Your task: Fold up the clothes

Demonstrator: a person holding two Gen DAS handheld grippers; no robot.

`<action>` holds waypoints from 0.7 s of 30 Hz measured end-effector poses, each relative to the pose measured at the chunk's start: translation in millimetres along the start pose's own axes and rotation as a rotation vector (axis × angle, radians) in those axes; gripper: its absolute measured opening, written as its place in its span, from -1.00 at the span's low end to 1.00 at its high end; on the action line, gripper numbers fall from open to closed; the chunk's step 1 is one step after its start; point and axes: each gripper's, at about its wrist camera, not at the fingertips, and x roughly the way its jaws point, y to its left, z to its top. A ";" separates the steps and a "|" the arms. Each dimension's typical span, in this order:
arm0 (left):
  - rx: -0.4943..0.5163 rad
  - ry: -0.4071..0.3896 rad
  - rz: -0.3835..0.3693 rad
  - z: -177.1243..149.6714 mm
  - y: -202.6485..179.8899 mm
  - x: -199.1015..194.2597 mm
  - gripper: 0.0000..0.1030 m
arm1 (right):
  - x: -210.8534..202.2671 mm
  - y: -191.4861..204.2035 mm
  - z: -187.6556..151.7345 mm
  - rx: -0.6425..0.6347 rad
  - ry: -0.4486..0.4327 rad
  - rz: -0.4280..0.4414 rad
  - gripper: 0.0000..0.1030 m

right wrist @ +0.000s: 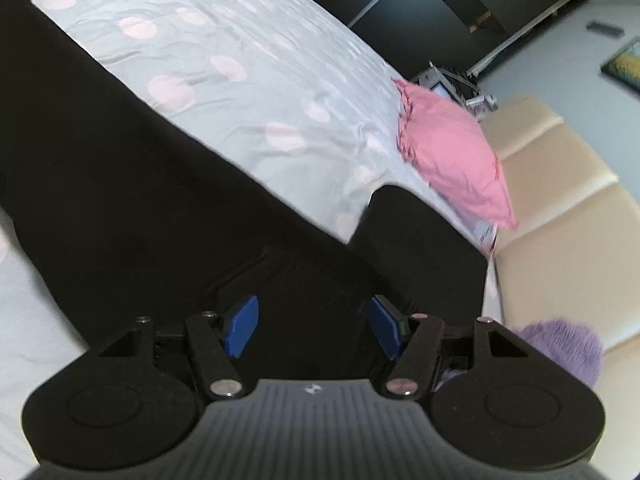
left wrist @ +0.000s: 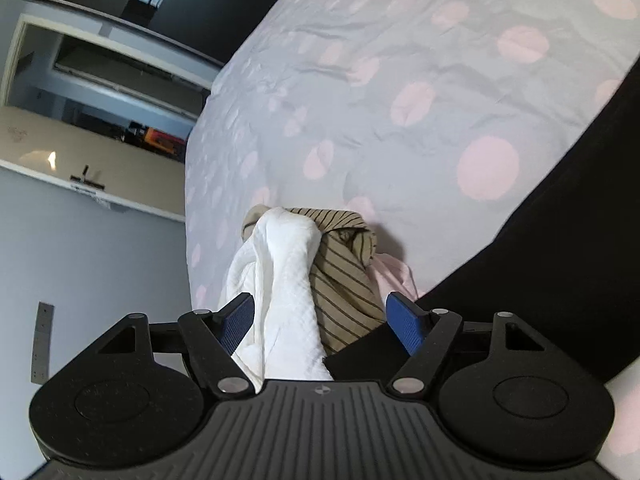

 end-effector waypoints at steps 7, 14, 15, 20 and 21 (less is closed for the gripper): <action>-0.011 -0.112 -0.080 -25.4 -39.9 -42.4 0.40 | 14.6 -34.4 -18.1 0.246 0.073 0.021 0.27; 0.017 -0.189 -0.213 -50.1 -105.7 -77.2 0.40 | 21.9 -54.1 -46.4 0.383 0.123 0.003 0.28; 0.031 -0.187 -0.227 -51.7 -114.3 -78.0 0.40 | 23.0 -56.1 -51.6 0.396 0.132 -0.002 0.29; 0.093 -0.163 -0.255 -53.2 -143.9 -80.8 0.37 | 20.5 -83.8 -87.2 0.635 0.145 0.034 0.33; 0.095 -0.157 -0.263 -53.0 -146.8 -81.4 0.37 | 20.0 -92.0 -95.1 0.707 0.141 0.047 0.39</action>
